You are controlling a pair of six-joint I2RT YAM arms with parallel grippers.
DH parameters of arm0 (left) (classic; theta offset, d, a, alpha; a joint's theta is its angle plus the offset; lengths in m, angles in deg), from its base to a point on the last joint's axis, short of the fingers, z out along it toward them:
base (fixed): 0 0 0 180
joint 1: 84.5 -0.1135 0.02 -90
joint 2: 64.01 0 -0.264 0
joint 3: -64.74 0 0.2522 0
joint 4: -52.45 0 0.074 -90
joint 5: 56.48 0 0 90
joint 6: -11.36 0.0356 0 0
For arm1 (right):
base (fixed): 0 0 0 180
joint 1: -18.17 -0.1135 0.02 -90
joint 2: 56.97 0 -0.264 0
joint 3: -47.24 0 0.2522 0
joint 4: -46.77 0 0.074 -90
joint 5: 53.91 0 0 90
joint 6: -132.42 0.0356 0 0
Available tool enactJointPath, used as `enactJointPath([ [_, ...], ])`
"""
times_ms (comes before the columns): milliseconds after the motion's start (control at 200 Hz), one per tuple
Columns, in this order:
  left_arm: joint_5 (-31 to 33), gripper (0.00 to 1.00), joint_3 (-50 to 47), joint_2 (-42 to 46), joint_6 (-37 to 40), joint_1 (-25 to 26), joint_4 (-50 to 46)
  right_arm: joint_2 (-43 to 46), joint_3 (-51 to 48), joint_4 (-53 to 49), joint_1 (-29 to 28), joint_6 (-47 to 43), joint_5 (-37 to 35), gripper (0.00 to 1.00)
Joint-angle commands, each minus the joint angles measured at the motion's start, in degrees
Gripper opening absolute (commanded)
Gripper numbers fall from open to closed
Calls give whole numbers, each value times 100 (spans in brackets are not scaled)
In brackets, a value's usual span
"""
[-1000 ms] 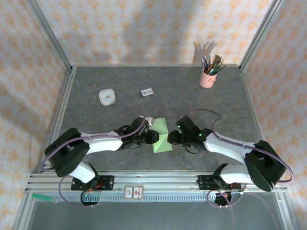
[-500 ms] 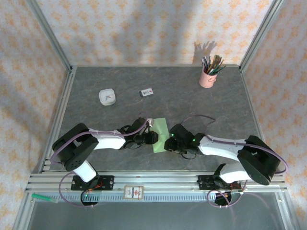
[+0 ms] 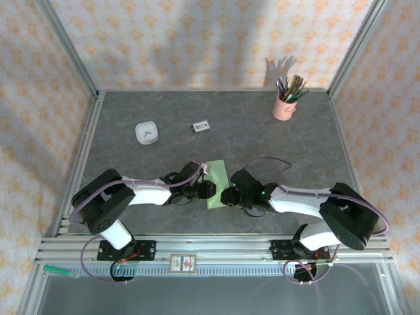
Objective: Fold a paper plane with a square sheet of paper (pick it up from the middle)
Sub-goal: Turn over the paper at the center of the table.
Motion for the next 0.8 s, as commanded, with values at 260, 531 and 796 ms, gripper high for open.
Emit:
enactJointPath([
  [260, 71, 25, -91, -94, 132, -68, -55, 311, 57, -569, -43, -38, -289, 40],
  [531, 58, 24, -102, -90, 146, -62, -79, 7, 3, -375, -42, -41, -323, 40],
  [796, 58, 24, -102, -73, 155, -67, -99, -231, 123, 88, -47, -243, -223, 41],
])
